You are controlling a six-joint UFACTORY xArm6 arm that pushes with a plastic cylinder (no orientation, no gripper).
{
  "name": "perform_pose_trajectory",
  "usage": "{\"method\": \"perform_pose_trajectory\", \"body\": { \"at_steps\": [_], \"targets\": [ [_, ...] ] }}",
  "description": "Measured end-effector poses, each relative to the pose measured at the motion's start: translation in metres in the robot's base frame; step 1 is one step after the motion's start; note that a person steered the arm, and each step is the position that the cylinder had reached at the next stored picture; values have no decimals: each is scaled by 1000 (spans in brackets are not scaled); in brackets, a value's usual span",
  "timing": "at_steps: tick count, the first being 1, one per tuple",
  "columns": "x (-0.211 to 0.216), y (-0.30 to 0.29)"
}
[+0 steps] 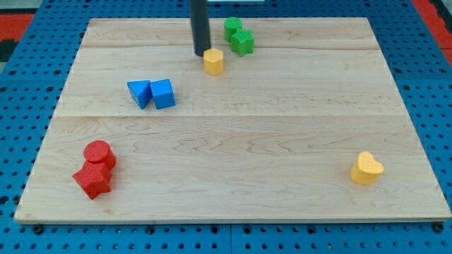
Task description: Push the hexagon close to the heart
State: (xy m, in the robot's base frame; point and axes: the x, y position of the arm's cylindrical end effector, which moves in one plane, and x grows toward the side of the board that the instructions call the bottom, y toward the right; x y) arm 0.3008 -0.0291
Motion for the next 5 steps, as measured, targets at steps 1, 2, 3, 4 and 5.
{"method": "perform_pose_trajectory", "body": {
  "at_steps": [1, 2, 3, 4, 5],
  "targets": [
    [54, 31],
    [104, 77],
    [158, 148],
    [187, 196],
    [161, 196]
  ]
}}
